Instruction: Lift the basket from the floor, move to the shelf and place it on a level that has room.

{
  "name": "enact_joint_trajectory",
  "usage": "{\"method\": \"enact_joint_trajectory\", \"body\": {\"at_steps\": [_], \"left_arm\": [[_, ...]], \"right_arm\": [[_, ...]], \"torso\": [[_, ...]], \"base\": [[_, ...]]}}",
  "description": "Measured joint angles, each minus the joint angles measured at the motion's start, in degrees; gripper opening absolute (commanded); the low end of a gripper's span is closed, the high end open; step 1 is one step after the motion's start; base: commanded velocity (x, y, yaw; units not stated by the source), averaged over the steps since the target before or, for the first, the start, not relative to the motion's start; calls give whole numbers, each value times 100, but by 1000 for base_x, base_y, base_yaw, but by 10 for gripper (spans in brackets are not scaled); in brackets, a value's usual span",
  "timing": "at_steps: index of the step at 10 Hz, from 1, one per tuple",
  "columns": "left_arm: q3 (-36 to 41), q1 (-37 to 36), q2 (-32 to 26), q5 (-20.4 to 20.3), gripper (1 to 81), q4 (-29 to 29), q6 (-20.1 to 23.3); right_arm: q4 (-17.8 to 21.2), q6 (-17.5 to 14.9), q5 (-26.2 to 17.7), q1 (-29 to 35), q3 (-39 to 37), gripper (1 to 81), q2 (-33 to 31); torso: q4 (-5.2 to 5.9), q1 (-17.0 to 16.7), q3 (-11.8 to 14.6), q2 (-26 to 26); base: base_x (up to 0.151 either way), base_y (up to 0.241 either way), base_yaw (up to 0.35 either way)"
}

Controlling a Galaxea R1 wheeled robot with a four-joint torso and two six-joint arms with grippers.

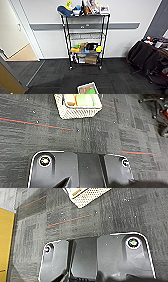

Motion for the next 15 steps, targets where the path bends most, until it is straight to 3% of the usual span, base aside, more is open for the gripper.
{"method": "enact_joint_trajectory", "body": {"at_steps": [15], "left_arm": [[-7,39,0,2,811,7,0]], "right_arm": [[0,28,11,-104,-405,811,182]], "torso": [[0,0,0,2]], "base": [[98,0,0]]}}
